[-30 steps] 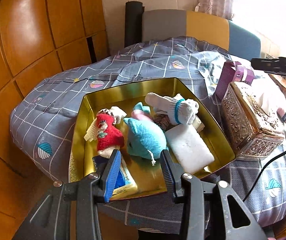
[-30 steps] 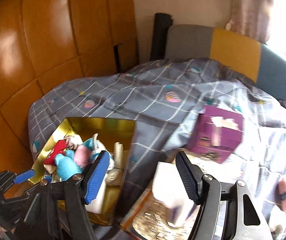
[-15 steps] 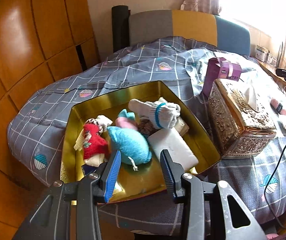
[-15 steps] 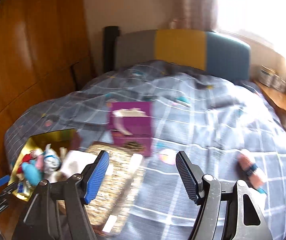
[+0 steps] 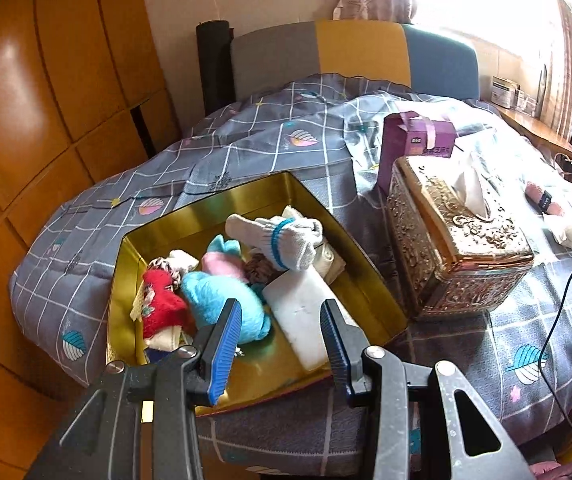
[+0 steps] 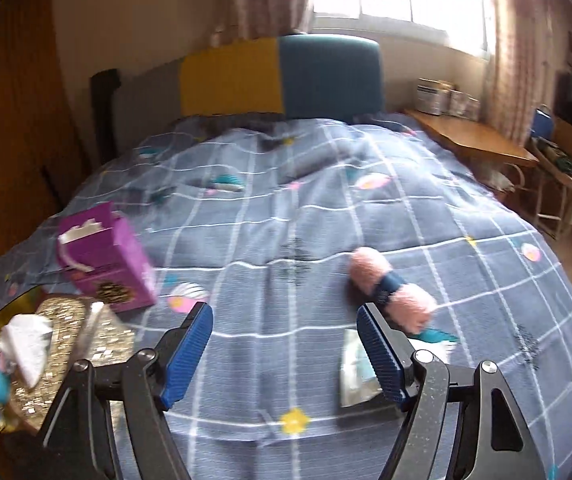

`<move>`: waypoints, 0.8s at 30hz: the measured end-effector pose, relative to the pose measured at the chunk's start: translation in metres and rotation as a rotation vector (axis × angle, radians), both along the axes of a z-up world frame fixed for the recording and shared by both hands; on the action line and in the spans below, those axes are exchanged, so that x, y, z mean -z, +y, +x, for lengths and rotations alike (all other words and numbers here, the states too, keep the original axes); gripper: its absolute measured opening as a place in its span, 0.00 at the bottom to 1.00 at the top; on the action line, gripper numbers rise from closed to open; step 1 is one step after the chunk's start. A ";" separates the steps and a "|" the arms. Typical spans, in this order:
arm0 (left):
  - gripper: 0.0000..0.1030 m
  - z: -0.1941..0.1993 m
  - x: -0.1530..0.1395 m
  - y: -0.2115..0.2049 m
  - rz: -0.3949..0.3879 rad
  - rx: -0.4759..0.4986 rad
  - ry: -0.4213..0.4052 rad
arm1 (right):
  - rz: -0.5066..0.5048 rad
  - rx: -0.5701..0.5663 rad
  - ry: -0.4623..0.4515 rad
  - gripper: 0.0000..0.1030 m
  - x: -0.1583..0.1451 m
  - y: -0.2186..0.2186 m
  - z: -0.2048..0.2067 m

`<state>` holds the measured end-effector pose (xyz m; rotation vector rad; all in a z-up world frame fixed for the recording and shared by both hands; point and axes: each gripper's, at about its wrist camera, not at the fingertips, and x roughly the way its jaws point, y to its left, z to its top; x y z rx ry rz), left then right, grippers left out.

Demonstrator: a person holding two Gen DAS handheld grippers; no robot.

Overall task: Organize soft objects
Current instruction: 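Move both tools back over the pink towel and white wipes pack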

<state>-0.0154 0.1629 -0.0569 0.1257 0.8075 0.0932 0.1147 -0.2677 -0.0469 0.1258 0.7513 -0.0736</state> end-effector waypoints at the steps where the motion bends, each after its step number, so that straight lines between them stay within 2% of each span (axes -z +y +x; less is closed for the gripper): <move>1: 0.40 0.001 -0.001 -0.002 0.003 0.006 -0.001 | -0.010 0.030 0.000 0.73 0.003 -0.011 0.001; 3: 0.40 0.002 -0.003 -0.007 0.009 0.018 -0.003 | -0.026 0.101 0.011 0.73 0.011 -0.035 0.003; 8: 0.40 0.009 -0.011 -0.024 0.025 0.063 -0.008 | 0.004 0.311 0.038 0.73 0.037 -0.099 -0.001; 11: 0.40 0.015 -0.016 -0.040 0.028 0.104 -0.012 | 0.108 0.427 0.108 0.73 0.057 -0.133 -0.006; 12: 0.40 0.018 -0.018 -0.046 0.028 0.120 -0.012 | 0.157 0.455 0.104 0.73 0.058 -0.142 -0.008; 24: 0.40 0.048 -0.038 -0.142 0.027 0.361 -0.035 | 0.419 0.595 0.098 0.76 0.071 -0.180 -0.032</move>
